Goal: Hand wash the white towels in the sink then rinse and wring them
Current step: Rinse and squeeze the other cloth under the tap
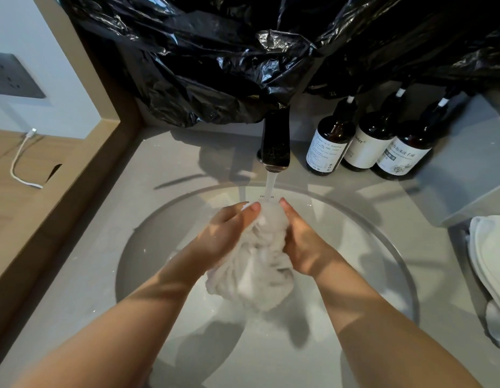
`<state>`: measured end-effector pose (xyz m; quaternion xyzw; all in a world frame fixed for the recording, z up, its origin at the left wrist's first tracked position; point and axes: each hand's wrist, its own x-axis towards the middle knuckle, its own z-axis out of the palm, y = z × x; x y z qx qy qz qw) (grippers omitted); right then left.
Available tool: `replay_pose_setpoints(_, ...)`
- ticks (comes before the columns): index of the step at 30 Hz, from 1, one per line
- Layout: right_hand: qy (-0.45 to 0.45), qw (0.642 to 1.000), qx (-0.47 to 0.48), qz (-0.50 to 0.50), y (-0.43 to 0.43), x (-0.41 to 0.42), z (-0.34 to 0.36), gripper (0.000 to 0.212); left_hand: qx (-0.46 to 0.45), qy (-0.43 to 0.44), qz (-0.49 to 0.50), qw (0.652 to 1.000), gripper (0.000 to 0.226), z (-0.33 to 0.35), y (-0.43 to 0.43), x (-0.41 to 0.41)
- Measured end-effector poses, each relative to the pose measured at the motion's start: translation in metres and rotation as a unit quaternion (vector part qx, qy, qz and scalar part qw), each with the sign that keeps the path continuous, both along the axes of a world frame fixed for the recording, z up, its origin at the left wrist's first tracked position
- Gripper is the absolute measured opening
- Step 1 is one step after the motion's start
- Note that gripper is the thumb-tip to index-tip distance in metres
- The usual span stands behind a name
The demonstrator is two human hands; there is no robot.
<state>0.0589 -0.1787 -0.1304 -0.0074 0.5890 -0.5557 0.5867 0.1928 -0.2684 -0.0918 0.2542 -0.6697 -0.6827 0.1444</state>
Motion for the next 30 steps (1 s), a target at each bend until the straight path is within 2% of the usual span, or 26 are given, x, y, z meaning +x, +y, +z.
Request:
replay_pose_setpoints(1, -0.026, 0.999, -0.030, -0.017, -0.003, -0.001, 0.005, 0.058, 0.019, 0.006, -0.003, 1.000, 0.037, 0.002, -0.001, -0.001)
replay_pose_setpoints(3, -0.024, 0.995, -0.063, -0.068, -0.008, -0.003, 0.009, 0.051, 0.054, -0.007, 0.039, 0.998, 0.036, -0.001, -0.006, -0.006)
replay_pose_setpoints(5, 0.030, 0.990, -0.071, -0.118, -0.014, -0.005, 0.013, 0.048, 0.092, 0.004, 0.073, 0.993, 0.038, -0.007, -0.007, -0.014)
replay_pose_setpoints(8, 0.126, 0.977, -0.083, -0.154, -0.021, -0.001, 0.021, 0.044, 0.088, -0.003, 0.155, 0.984, 0.013, -0.003, -0.005, -0.025)
replay_pose_setpoints(10, 0.160, 0.968, -0.094, -0.168, -0.022, 0.006, 0.031, 0.035, 0.116, -0.023, 0.138, 0.983, 0.018, 0.005, -0.005, -0.032)
replay_pose_setpoints(11, 0.169, 0.968, -0.100, -0.159, -0.024, 0.010, 0.034, 0.034, 0.169, -0.046, 0.123, 0.977, 0.025, 0.005, -0.007, -0.035)
replay_pose_setpoints(13, 0.176, 0.969, -0.115, -0.126, -0.026, 0.024, 0.041, 0.047, 0.251, -0.082, 0.116, 0.958, 0.037, 0.007, -0.010, -0.036)
replay_pose_setpoints(14, 0.202, 0.968, -0.104, -0.111, -0.028, 0.031, 0.039, 0.056, 0.275, -0.069, 0.123, 0.951, 0.036, 0.006, -0.010, -0.035)
replay_pose_setpoints(15, 0.253, 0.961, -0.079, -0.082, -0.029, 0.035, 0.036, 0.058, 0.308, -0.037, 0.138, 0.941, 0.031, 0.003, -0.009, -0.037)
replay_pose_setpoints(16, 0.336, 0.940, -0.031, -0.043, -0.029, 0.040, 0.030, 0.052, 0.351, 0.006, 0.152, 0.924, 0.030, 0.000, -0.007, -0.039)
replay_pose_setpoints(17, 0.421, 0.907, 0.015, -0.011, -0.026, 0.046, 0.028, 0.045, 0.406, 0.044, 0.163, 0.898, 0.031, -0.002, -0.003, -0.040)
replay_pose_setpoints(18, 0.466, 0.884, 0.039, -0.010, -0.023, 0.050, 0.024, 0.043, 0.446, 0.064, 0.159, 0.878, 0.031, -0.001, 0.002, -0.040)
replay_pose_setpoints(19, 0.470, 0.881, 0.039, -0.039, -0.022, 0.052, 0.022, 0.044, 0.445, 0.058, 0.161, 0.879, 0.030, -0.002, 0.005, -0.040)
replay_pose_setpoints(21, 0.438, 0.891, 0.028, -0.118, -0.021, 0.049, 0.019, 0.045, 0.371, 0.030, 0.180, 0.911, 0.031, -0.002, 0.011, -0.044)
replay_pose_setpoints(23, 0.409, 0.901, 0.043, -0.137, -0.024, 0.043, 0.018, 0.038, 0.188, -0.057, 0.179, 0.964, 0.027, -0.002, 0.015, -0.049)
replay_pose_setpoints(24, 0.387, 0.907, 0.048, -0.156, -0.027, 0.038, 0.017, 0.033, 0.074, -0.107, 0.202, 0.971, 0.023, -0.005, 0.012, -0.051)
replay_pose_setpoints(25, 0.360, 0.914, 0.053, -0.177, -0.028, 0.034, 0.021, 0.028, -0.061, -0.147, 0.178, 0.971, 0.018, -0.006, 0.011, -0.053)
replay_pose_setpoints(27, 0.299, 0.928, 0.068, -0.212, -0.032, 0.027, 0.020, 0.023, -0.168, -0.210, 0.151, 0.951, 0.017, -0.014, 0.004, -0.057)
replay_pose_setpoints(28, 0.262, 0.938, 0.067, -0.216, -0.032, 0.025, 0.018, 0.021, -0.183, -0.196, 0.156, 0.951, 0.017, -0.020, 0.003, -0.055)
replay_pose_setpoints(30, 0.179, 0.964, 0.050, -0.191, -0.032, 0.021, 0.013, 0.022, -0.040, -0.162, 0.183, 0.969, 0.016, -0.015, -0.001, -0.051)
